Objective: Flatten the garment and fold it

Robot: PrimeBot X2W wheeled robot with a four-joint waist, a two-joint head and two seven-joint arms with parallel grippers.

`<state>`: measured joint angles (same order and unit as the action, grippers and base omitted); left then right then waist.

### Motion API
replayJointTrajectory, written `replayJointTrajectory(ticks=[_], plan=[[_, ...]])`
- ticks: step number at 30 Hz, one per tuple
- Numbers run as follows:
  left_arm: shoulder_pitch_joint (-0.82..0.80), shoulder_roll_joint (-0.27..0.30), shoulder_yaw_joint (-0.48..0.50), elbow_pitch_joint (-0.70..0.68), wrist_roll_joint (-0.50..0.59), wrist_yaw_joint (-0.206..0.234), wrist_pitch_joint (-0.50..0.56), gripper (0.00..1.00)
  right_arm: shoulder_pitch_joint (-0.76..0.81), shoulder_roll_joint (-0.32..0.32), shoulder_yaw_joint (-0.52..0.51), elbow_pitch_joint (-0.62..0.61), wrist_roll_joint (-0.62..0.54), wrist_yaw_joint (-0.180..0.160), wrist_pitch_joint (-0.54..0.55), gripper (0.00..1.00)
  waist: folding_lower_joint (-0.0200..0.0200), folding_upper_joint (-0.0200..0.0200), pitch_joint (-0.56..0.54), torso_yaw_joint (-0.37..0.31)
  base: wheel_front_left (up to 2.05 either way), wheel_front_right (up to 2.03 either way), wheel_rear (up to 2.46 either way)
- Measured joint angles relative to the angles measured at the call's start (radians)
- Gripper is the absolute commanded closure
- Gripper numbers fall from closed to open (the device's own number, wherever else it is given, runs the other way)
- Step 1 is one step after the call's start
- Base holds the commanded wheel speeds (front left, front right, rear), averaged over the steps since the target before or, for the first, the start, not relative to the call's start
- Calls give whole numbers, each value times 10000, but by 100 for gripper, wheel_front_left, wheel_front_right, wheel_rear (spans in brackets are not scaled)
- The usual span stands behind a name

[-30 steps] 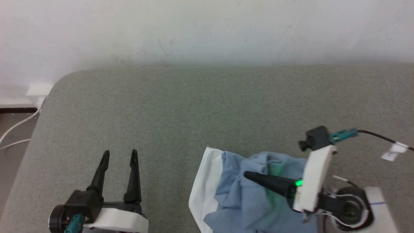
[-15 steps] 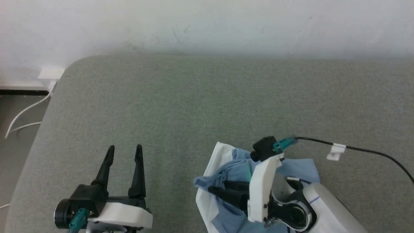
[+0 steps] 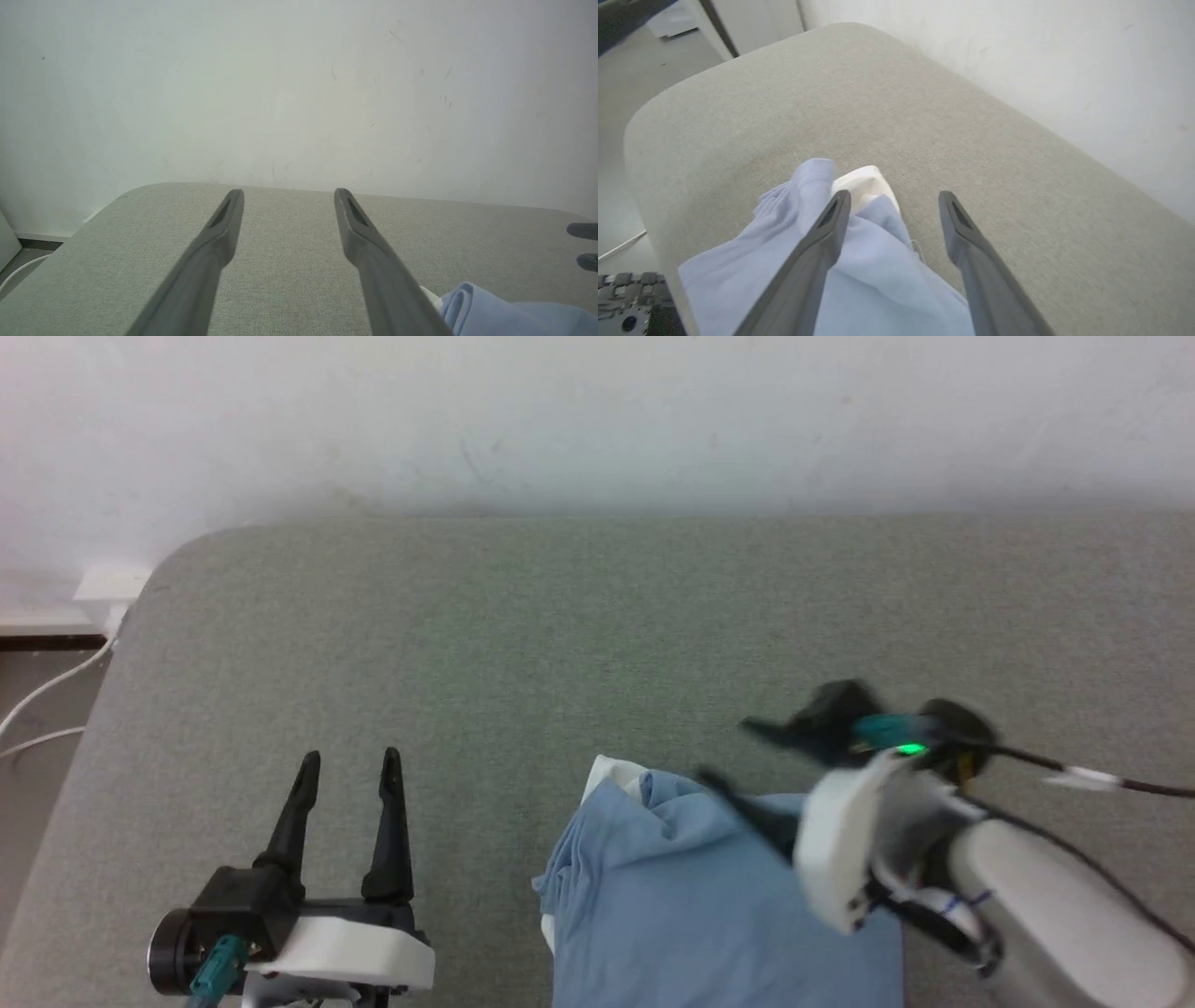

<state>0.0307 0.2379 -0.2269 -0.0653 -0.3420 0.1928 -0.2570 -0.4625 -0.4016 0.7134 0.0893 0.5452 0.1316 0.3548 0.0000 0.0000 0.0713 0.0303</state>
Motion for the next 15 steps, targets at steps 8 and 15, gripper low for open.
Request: replayJointTrajectory(ticks=[8,15], plan=[[55,-199,385,-257,211,-71,0,0,2507,123,-4381,-692,-1707,0,-1829,0,0,0,-55,-442,0,0,0],[288,-330,679,-98,259,-174,0,0,4337,1060,-6895,-2138,-2040,0,-3758,0,0,0,-198,-719,0,0,0]])
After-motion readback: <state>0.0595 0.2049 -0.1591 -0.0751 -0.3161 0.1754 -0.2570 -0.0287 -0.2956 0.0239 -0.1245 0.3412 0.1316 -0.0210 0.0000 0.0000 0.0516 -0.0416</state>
